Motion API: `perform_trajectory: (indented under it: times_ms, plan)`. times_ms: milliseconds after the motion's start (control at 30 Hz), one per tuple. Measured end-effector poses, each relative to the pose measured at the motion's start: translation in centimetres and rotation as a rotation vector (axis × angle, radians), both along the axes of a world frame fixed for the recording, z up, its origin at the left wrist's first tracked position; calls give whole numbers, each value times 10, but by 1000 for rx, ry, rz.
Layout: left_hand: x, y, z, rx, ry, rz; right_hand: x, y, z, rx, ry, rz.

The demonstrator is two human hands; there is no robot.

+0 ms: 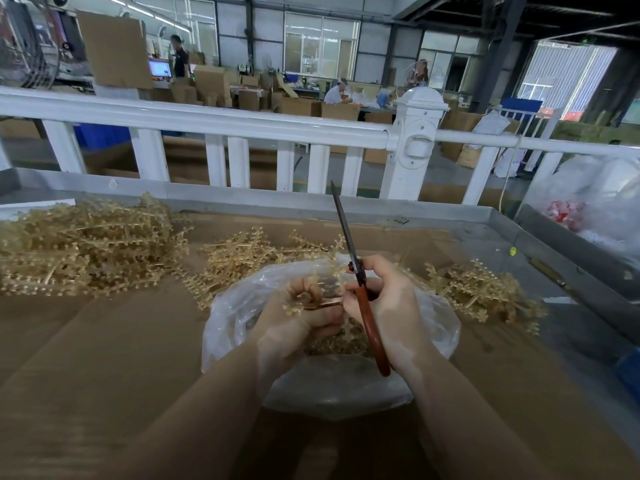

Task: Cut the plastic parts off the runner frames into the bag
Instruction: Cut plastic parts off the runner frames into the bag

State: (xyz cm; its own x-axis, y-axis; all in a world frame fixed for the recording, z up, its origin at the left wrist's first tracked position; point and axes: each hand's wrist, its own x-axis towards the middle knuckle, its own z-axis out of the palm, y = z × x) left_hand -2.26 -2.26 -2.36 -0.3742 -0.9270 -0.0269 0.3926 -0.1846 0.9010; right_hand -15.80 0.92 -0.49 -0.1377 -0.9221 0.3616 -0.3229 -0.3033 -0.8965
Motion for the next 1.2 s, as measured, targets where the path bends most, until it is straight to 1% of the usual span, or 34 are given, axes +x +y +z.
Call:
perform_trajectory:
  times_ms: [133, 267, 400, 500, 633, 767, 867, 933, 1067, 1200]
  plan:
    - [-1, 0, -2, -6, -12, 45, 0, -2, -2, -9, 37, -3]
    - [-2, -1, -3, 12, 37, 49, 1, -3, -5, -6, 61, -14]
    - [1, -4, -5, 163, 150, 147, -2, -3, -6, -36, 113, -67]
    - [5, -9, -5, 288, 198, 215, -4, 1, -9, -14, 173, -93]
    - [6, -13, -6, 380, 270, 270, -6, 8, -19, 63, 340, -118]
    - [6, -16, -5, 411, 221, 313, -4, 12, -25, 88, 511, -136]
    - [9, -19, -2, 435, 306, 367, -2, 14, -26, 80, 581, -123]
    - [10, -20, 0, 441, 317, 366, -2, 15, -27, 79, 632, -116]
    - [10, -20, 3, 428, 347, 377, -1, 17, -27, 82, 690, -110]
    - [11, -19, 4, 432, 366, 390, -2, 19, -26, 77, 697, -96]
